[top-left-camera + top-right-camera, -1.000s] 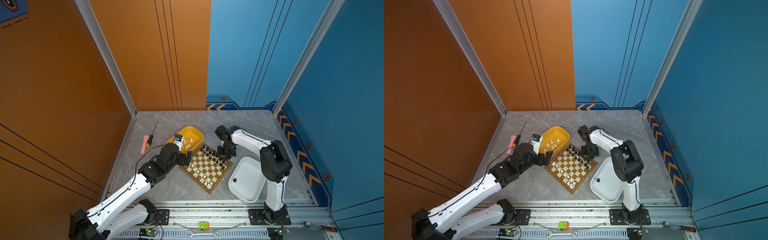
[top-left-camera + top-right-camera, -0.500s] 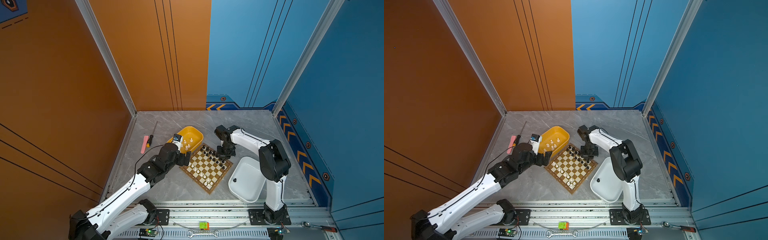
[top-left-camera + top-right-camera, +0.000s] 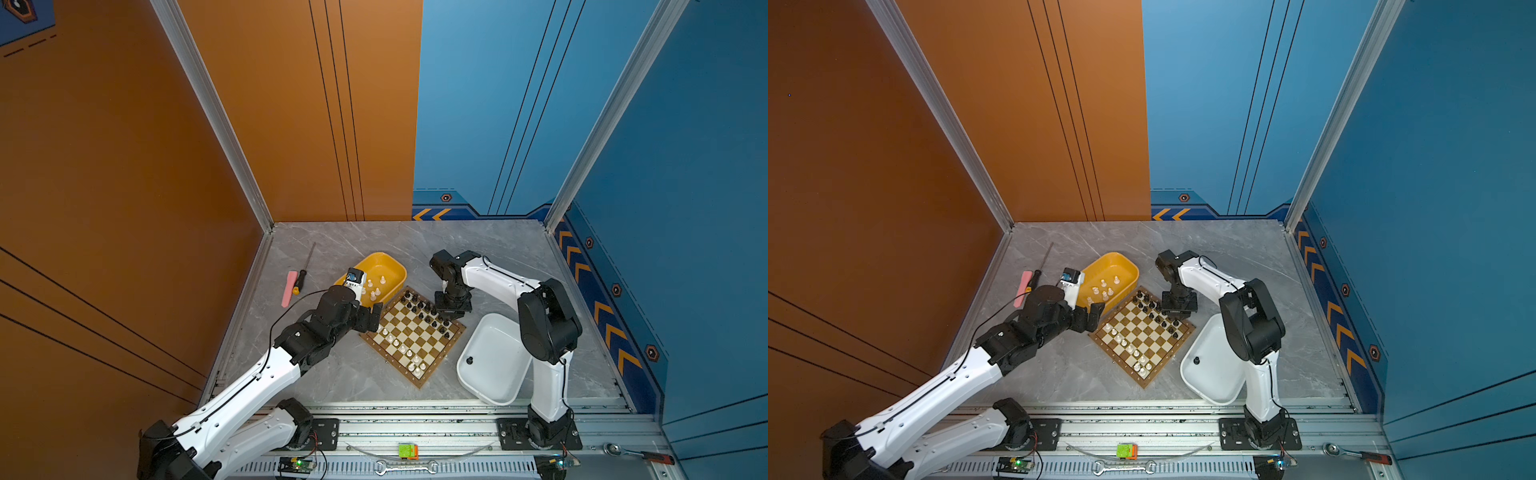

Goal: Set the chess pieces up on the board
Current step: 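Lower the black piece onto its square and open the right gripper, then move the right gripper back to the white tray and grasp the last black piece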

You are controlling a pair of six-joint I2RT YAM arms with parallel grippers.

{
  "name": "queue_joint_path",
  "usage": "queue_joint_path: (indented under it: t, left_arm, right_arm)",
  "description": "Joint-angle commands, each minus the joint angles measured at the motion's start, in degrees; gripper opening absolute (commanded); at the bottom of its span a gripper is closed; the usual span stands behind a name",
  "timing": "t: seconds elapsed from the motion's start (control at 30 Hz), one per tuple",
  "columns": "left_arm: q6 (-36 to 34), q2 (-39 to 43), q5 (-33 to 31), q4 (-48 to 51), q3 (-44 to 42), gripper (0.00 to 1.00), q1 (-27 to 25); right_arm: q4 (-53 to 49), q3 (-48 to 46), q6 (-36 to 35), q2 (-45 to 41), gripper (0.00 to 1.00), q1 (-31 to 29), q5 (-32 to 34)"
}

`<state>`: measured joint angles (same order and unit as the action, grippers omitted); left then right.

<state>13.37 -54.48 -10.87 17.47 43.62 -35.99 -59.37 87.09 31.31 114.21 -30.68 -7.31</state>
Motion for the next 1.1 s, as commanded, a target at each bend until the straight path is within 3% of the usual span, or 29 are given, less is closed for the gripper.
queue_joint_path:
  t: [0.0, 0.67, 1.07]
  left_arm:
    - [0.0, -0.3, 1.5, -0.4, 0.2, 0.98, 0.5]
    - [-0.2, -3.2, 5.9, -4.2, 0.3, 0.98, 0.4]
    - [-1.1, -12.7, 10.4, -9.8, 4.3, 0.98, -3.9]
  right_arm:
    - [-1.2, 0.1, -0.1, -2.9, 0.26, 0.4, 1.4]
    - [-3.3, -4.9, 3.0, -14.6, 0.30, 0.2, 3.7]
    - [-2.5, -22.9, 10.3, -32.4, 0.30, -1.3, 5.9]
